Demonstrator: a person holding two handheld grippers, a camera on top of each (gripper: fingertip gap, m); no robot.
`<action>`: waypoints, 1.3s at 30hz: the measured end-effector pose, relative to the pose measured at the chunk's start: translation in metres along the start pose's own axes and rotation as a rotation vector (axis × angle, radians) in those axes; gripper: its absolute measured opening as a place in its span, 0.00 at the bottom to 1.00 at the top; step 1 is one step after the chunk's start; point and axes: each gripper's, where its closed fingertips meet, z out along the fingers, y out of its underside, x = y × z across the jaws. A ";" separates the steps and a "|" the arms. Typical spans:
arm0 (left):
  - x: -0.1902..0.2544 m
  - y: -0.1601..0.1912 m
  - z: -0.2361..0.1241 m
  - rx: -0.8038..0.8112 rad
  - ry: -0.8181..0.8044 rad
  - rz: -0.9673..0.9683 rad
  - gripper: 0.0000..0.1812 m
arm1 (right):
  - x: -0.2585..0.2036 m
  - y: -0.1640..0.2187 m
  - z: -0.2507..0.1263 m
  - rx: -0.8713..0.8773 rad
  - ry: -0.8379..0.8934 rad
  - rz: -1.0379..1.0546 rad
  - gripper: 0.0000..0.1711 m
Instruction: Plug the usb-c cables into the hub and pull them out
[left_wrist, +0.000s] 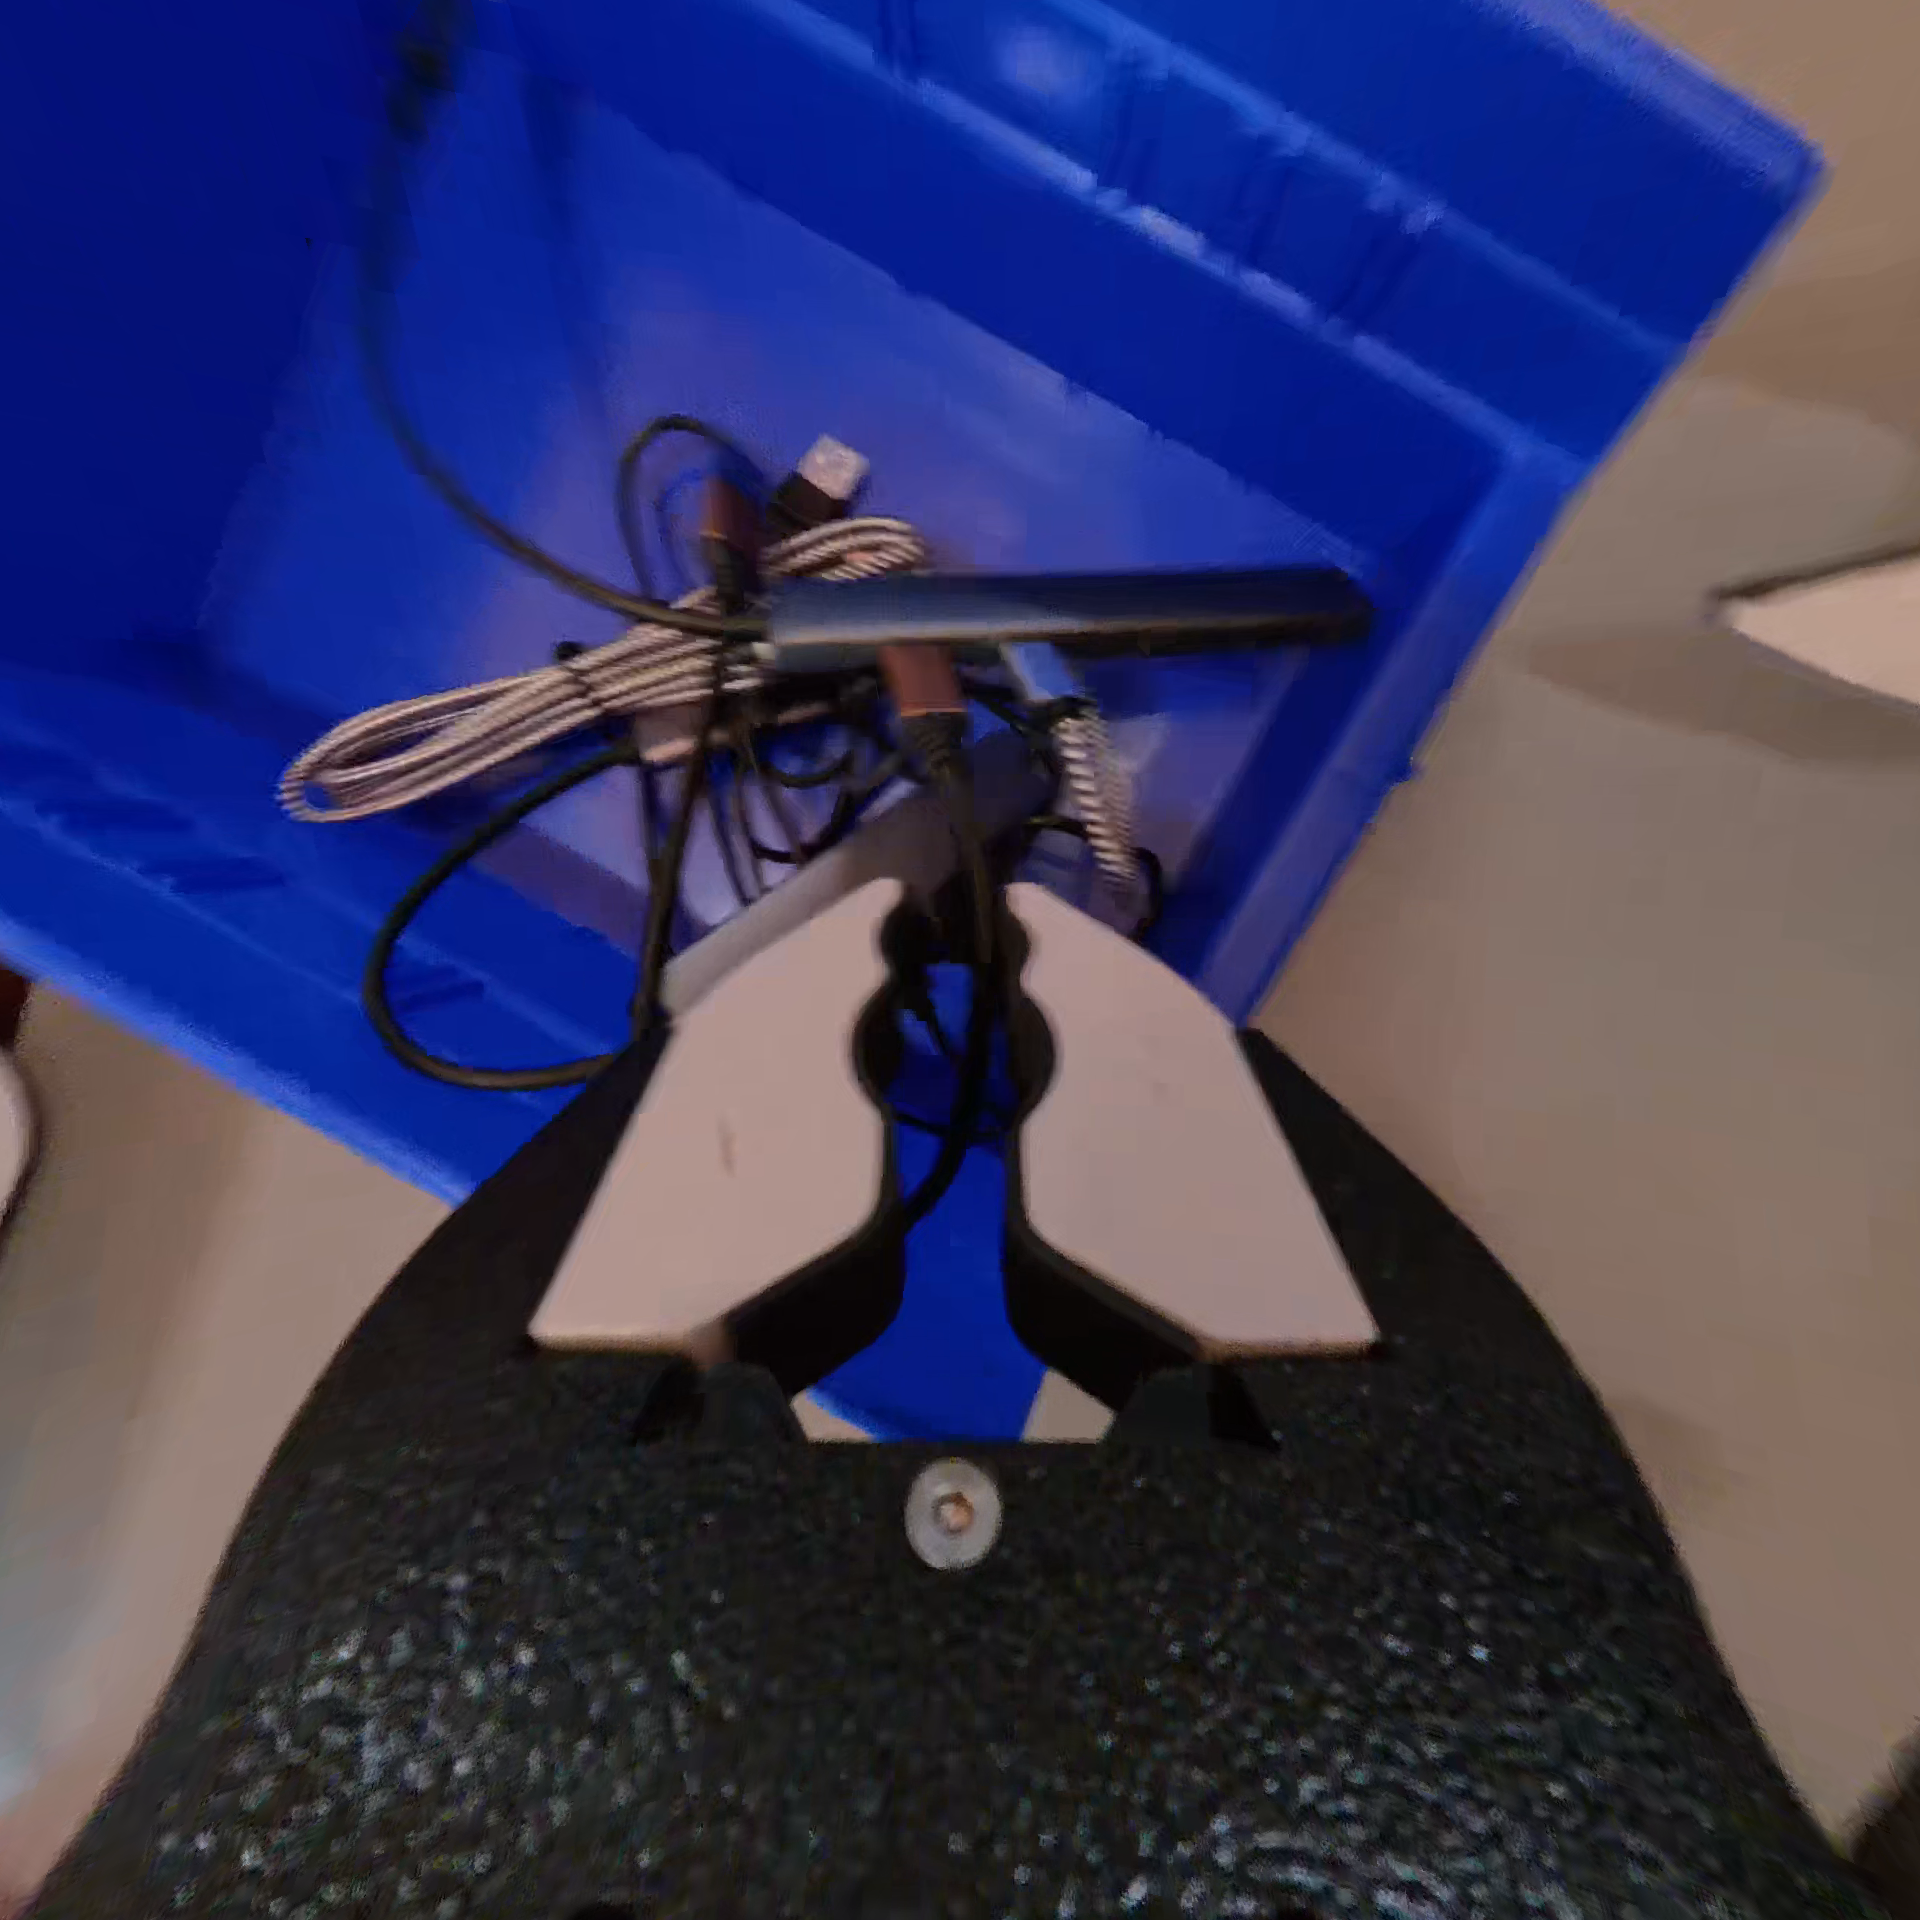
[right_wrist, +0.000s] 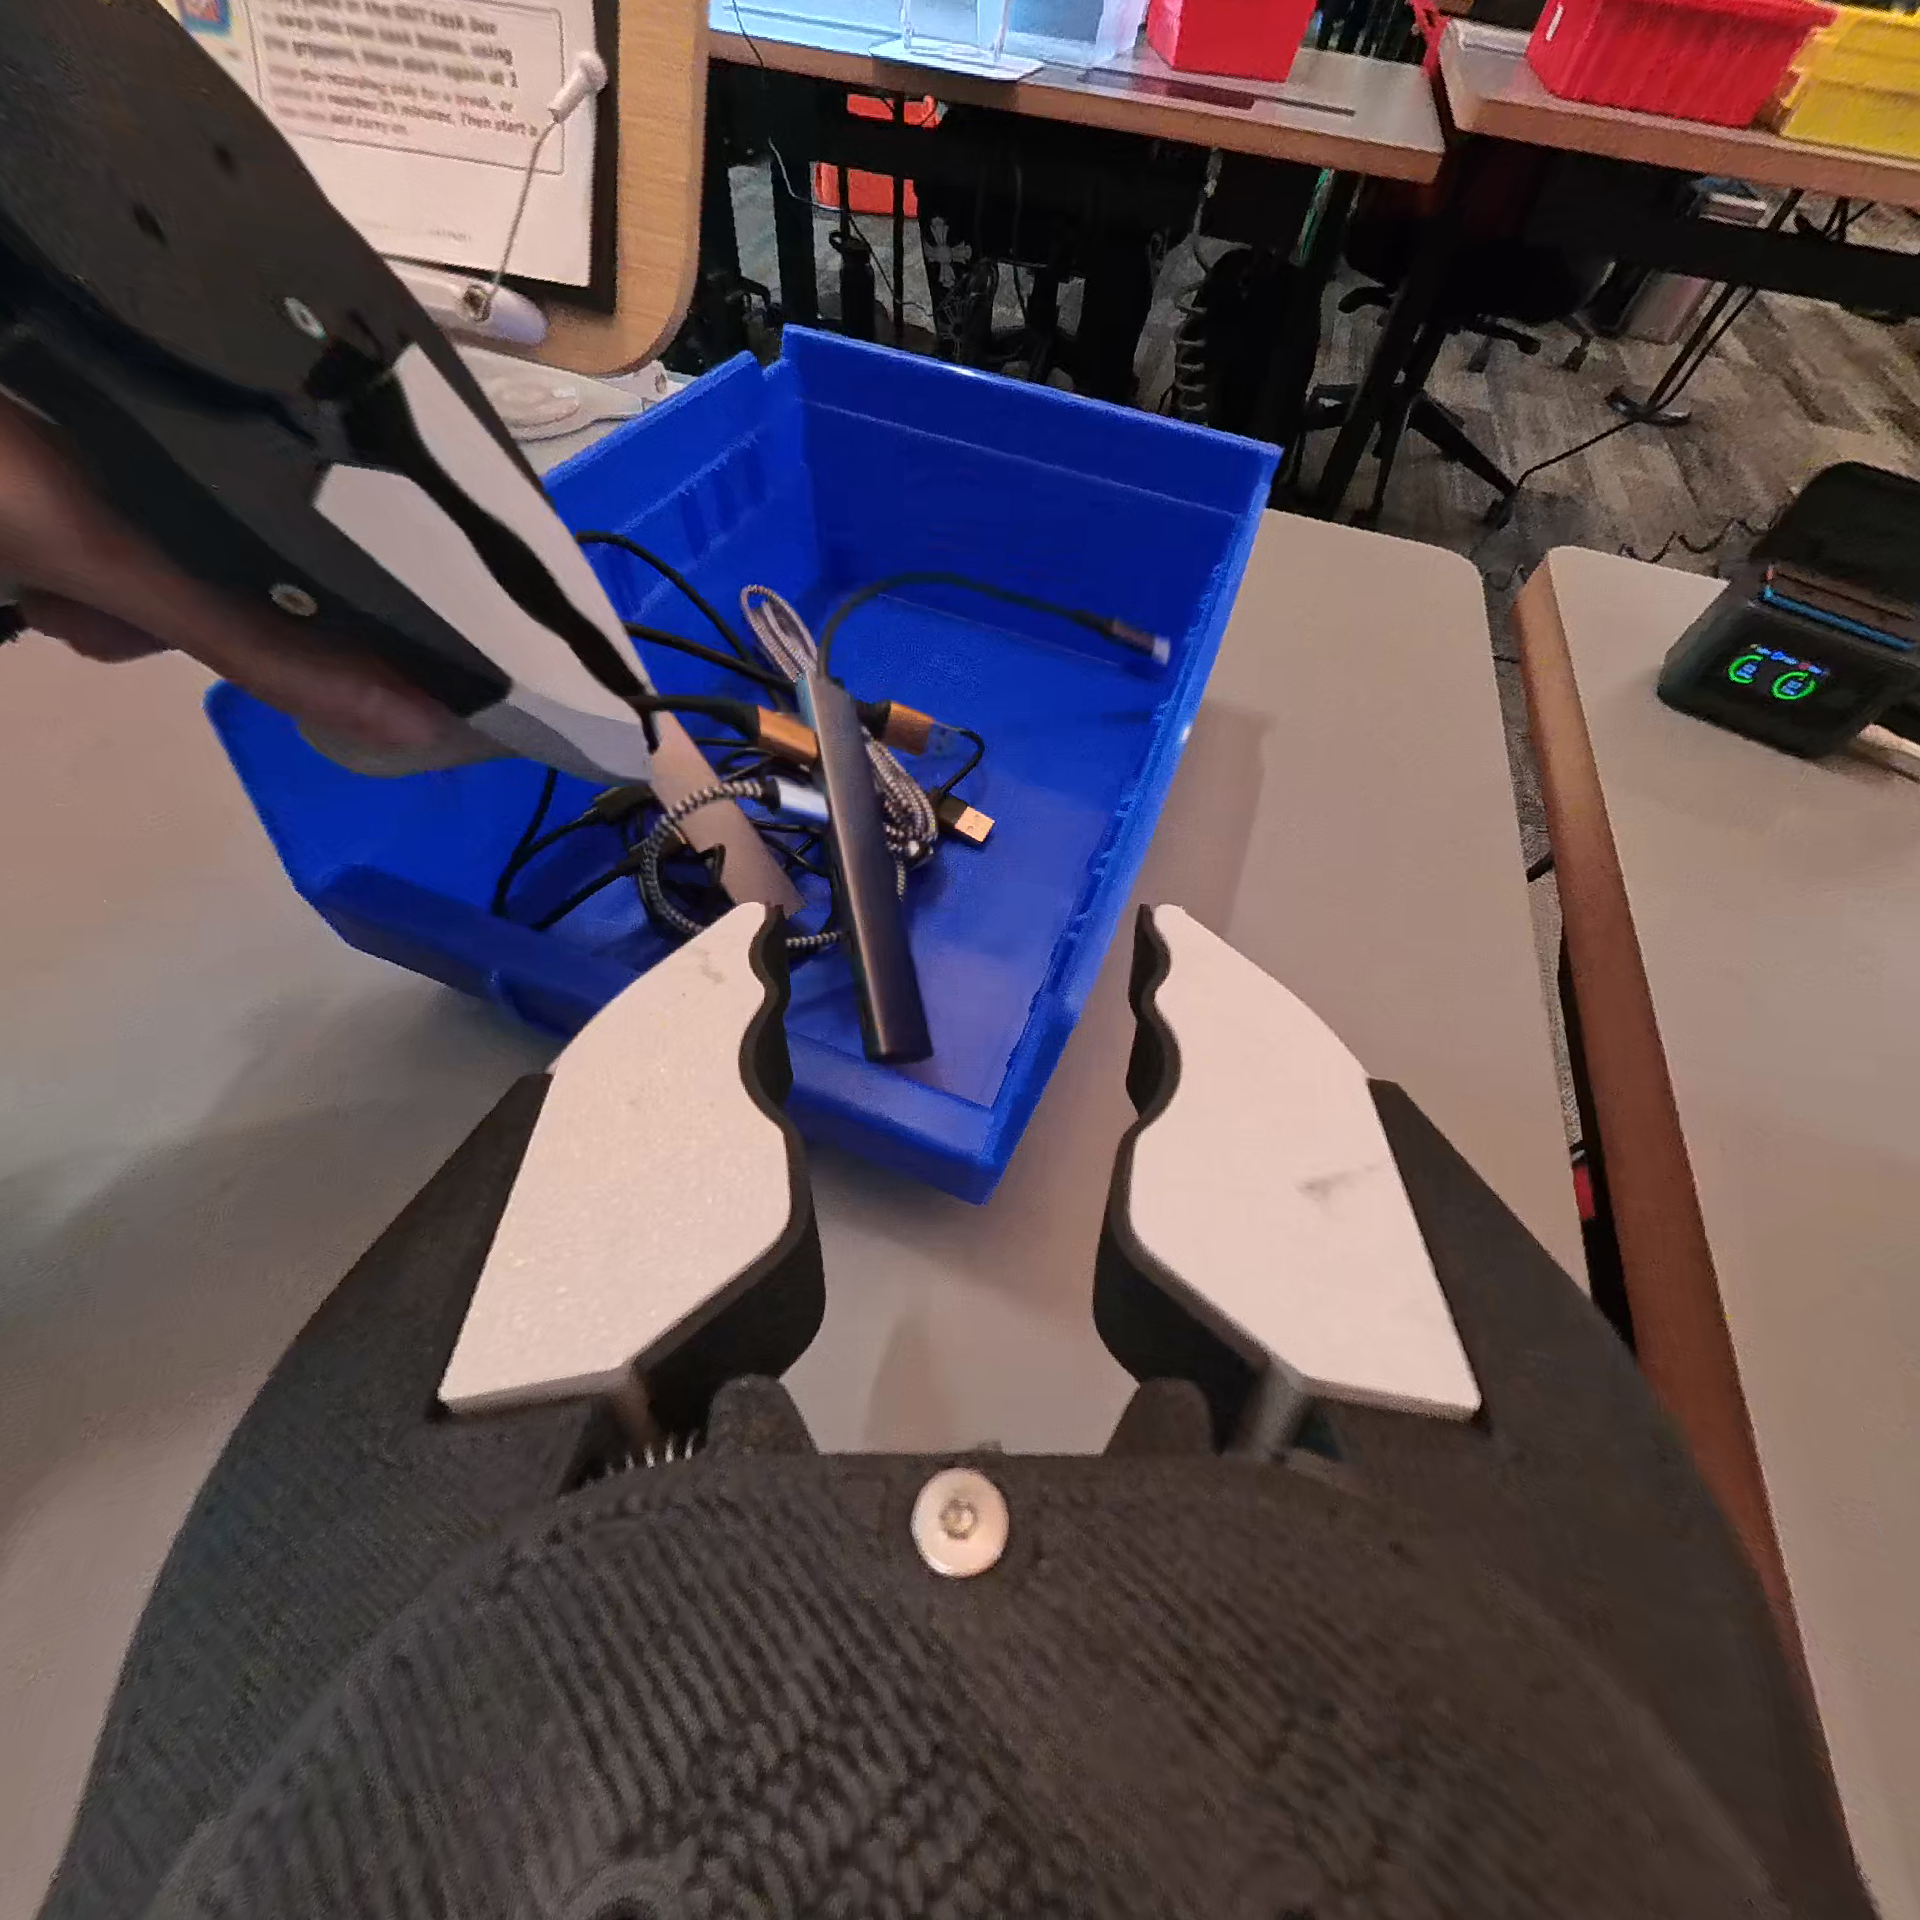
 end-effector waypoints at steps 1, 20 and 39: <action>-0.012 -0.001 0.001 0.016 -0.084 -0.019 0.23 | -0.001 0.001 0.000 -0.005 -0.002 -0.008 0.37; -0.036 0.059 -0.014 0.248 -0.325 -0.260 0.18 | -0.002 -0.014 -0.003 0.043 0.035 -0.033 0.37; -0.017 0.344 -0.166 0.402 -0.421 -0.361 0.05 | -0.144 -0.054 0.008 0.110 -0.222 -0.192 0.41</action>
